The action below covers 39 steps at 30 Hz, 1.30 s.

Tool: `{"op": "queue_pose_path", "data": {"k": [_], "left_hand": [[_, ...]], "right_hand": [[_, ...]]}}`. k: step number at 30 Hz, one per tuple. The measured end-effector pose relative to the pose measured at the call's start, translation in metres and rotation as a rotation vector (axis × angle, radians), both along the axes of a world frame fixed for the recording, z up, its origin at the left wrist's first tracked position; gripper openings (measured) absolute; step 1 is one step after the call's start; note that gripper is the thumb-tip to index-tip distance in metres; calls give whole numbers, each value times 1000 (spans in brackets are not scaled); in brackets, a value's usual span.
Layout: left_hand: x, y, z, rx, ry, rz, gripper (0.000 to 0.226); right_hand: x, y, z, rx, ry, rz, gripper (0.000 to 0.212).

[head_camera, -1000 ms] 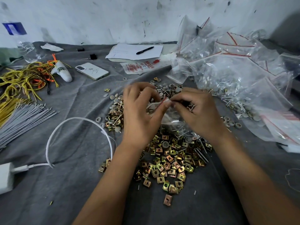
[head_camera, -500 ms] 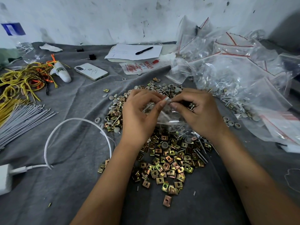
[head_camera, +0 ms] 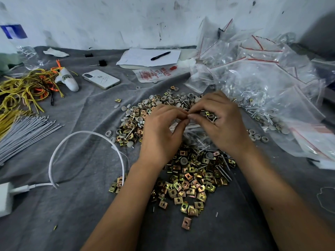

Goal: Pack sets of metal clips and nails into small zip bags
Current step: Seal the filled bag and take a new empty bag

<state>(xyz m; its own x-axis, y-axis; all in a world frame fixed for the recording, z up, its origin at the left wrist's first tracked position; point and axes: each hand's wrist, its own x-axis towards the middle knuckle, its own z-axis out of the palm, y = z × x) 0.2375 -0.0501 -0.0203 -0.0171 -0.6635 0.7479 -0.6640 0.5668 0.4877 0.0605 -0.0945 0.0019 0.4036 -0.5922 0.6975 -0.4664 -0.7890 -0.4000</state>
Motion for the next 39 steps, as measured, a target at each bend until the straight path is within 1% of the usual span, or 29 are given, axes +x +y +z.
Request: {"op": "queue_pose_path", "data": {"k": [3,5,10,17,24,29,32,39], "left_hand": [[-1,3,3,50,95,-3,19],[0,4,4,59,128,-32,22],[1,2,2,43,108,-36,16],[1,2,2,60,107,-28,16],[2,-1,0,75,-14,5,5],[2,-2,-1,50,-46,19,6],[2,-2,-1,78,-38,53,4],[6,-5,-3,117,-22,96,9]], "right_hand": [[0,0,0,-16,-6,-11,13],[0,1,0,-19,-1,-3,14],[-2,1,1,-29,35,6,14],[-1,3,3,-8,78,24,13],[3,6,2,12,91,15,6],[4,7,3,6,102,24,6],[2,5,4,3,92,5,8],[3,5,4,-5,85,-31,5]]}}
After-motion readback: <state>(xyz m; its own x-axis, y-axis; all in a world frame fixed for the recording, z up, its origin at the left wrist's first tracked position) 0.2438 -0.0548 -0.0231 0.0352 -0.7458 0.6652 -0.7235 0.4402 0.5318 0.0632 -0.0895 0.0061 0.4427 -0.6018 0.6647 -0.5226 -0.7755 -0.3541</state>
